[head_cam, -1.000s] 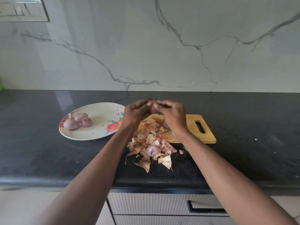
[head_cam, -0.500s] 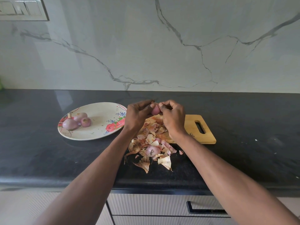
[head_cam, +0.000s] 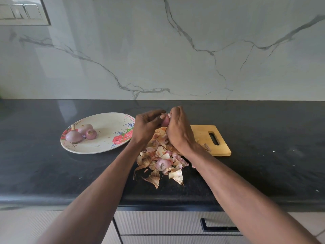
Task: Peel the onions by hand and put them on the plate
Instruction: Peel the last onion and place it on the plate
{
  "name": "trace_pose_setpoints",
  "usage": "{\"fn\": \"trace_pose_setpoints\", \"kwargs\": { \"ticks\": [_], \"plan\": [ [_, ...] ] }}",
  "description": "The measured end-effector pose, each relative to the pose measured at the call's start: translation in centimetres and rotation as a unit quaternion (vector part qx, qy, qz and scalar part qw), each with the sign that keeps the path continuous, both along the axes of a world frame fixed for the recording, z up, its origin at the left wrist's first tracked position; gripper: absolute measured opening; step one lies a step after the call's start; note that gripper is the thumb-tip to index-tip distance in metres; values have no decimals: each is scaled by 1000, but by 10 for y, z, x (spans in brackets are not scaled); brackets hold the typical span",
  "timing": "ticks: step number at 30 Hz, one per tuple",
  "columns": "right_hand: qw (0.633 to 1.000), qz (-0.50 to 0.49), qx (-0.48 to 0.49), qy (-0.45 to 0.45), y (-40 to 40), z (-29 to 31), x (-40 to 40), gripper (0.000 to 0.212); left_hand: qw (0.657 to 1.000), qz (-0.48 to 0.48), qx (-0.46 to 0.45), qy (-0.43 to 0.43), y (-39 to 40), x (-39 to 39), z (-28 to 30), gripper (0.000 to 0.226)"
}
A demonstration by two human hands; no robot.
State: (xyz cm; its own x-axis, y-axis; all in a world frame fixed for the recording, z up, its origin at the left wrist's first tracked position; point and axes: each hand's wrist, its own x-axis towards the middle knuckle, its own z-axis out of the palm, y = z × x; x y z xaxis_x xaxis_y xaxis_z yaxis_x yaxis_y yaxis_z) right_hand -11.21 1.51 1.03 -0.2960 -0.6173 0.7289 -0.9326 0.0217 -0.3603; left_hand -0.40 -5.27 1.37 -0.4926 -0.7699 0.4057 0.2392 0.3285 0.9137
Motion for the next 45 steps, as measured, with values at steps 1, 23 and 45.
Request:
{"fn": "trace_pose_setpoints", "kwargs": {
  "ticks": [1, 23, 45],
  "plan": [
    [1000, 0, 2, -15, 1, 0, 1, 12, 1000, -4, 3, 1, 0, 0, 0, 26],
    [840, 212, -34, -498, 4, 13, -14, 29, 986, -66, 143, 57, -6, 8, 11, 17],
    [945, 169, -13, -278, 6, 16, -22, 27, 954, -121, 254, 102, -7, 5, 13, 18]
  ]
}}
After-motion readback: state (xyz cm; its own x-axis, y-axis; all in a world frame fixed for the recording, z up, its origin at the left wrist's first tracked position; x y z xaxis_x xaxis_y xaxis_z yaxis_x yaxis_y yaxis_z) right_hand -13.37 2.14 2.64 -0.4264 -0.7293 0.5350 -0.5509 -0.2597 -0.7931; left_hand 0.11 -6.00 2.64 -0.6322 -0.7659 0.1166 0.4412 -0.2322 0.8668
